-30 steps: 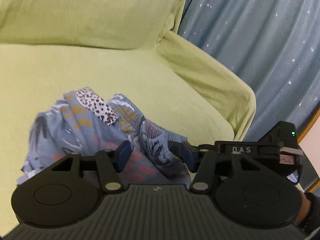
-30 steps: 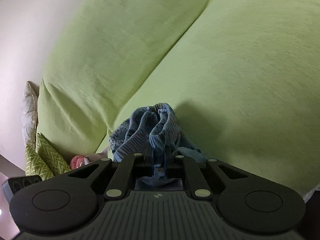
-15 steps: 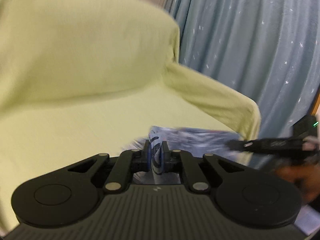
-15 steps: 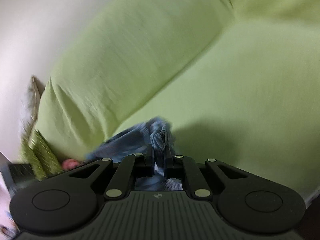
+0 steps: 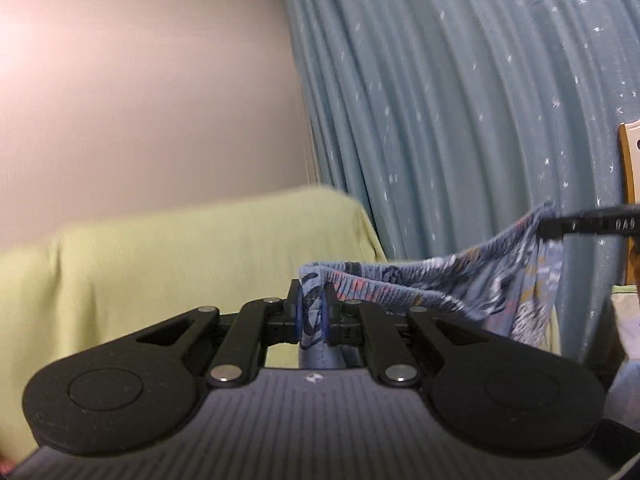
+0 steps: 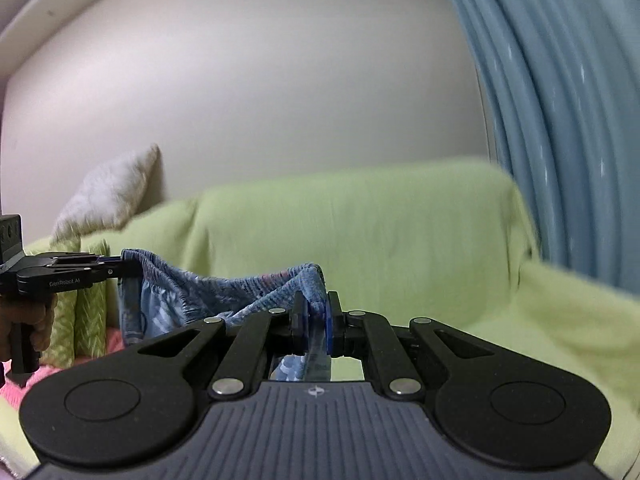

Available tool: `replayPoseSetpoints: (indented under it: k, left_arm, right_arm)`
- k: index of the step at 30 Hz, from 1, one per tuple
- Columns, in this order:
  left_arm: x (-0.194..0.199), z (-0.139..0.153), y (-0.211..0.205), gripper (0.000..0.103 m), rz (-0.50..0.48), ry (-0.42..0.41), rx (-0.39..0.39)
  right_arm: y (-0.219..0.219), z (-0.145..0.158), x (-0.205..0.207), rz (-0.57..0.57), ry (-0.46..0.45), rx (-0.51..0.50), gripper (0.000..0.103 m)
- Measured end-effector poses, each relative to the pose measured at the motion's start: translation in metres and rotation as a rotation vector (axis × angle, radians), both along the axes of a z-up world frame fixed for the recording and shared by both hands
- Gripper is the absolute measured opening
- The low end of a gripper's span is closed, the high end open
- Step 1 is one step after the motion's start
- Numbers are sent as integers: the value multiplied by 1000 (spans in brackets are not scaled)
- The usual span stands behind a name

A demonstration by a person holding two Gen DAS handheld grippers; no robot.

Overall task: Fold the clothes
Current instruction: 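Hold the waistband with both grippers and stretch it apart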

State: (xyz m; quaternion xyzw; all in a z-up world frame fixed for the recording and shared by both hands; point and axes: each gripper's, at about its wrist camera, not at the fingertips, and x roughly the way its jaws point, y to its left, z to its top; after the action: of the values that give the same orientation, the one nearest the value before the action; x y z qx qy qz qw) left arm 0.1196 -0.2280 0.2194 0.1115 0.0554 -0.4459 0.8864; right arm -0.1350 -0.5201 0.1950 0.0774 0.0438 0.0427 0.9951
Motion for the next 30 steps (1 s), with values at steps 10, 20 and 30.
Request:
replayPoseSetpoints:
  k: [10, 20, 30]
  left_arm:
    - [-2, 42, -20, 6, 33, -150, 1]
    - [39, -82, -87, 6, 20, 19, 168]
    - [167, -112, -185, 6, 92, 25, 176]
  right_arm:
    - [4, 59, 39, -87, -112, -219, 7]
    - [-31, -56, 105, -167, 123, -194, 7]
    - [-100, -96, 234, -203, 167, -269, 7]
